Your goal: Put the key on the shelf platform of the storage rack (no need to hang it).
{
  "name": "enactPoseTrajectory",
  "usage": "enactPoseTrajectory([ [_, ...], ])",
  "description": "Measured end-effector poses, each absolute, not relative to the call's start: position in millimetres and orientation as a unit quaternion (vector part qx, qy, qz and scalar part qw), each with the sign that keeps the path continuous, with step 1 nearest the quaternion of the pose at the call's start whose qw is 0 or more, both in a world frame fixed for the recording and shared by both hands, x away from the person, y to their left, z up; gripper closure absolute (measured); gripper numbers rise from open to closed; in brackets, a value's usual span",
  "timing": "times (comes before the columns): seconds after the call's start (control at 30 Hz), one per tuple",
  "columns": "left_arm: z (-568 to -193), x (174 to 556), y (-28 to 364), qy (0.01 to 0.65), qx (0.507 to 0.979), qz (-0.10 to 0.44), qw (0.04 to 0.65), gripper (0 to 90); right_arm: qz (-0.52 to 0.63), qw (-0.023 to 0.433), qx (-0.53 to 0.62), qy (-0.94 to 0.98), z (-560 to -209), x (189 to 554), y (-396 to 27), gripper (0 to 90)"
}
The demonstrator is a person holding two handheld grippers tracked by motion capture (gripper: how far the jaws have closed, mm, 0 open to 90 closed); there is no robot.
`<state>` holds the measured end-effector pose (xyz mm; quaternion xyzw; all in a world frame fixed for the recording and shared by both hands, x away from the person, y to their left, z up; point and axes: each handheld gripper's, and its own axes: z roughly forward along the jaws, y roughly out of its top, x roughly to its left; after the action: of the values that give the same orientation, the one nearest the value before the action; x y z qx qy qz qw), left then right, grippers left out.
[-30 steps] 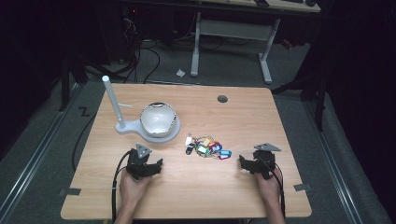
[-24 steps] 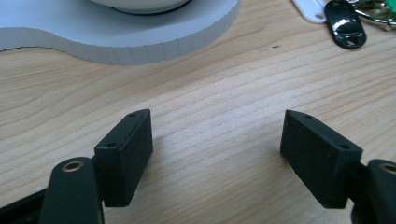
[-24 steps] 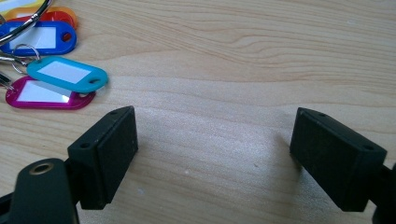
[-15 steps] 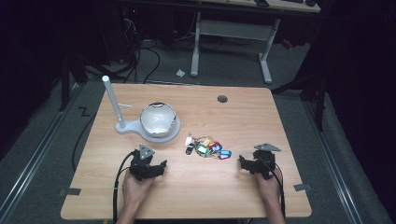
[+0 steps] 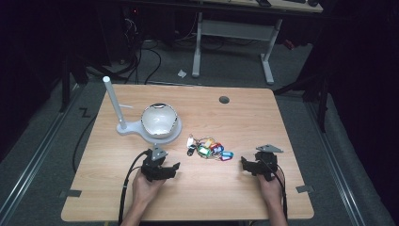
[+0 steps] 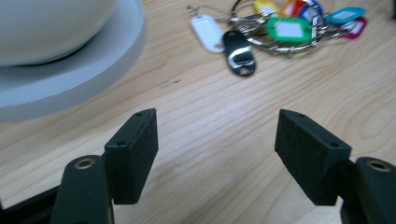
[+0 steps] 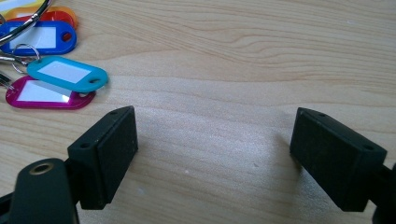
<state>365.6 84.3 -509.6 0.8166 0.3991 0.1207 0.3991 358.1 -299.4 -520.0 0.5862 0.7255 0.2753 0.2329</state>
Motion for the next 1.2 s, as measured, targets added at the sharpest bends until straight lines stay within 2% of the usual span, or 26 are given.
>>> enactPoseTrajectory([
  [0.2, -505.7, 369.3, 70.6, 0.381, 0.822, 0.109, 0.409, 34.4, 0.275, 0.233, 0.586, 0.726, -520.0, 358.1, -299.5, 15.2],
  [1.2, -482.2, 397.3, -5.9, 0.303, 0.861, 0.086, 0.4, 32.7, 0.275, 0.234, 0.586, 0.726, -520.0, 358.0, -299.5, 15.2],
])
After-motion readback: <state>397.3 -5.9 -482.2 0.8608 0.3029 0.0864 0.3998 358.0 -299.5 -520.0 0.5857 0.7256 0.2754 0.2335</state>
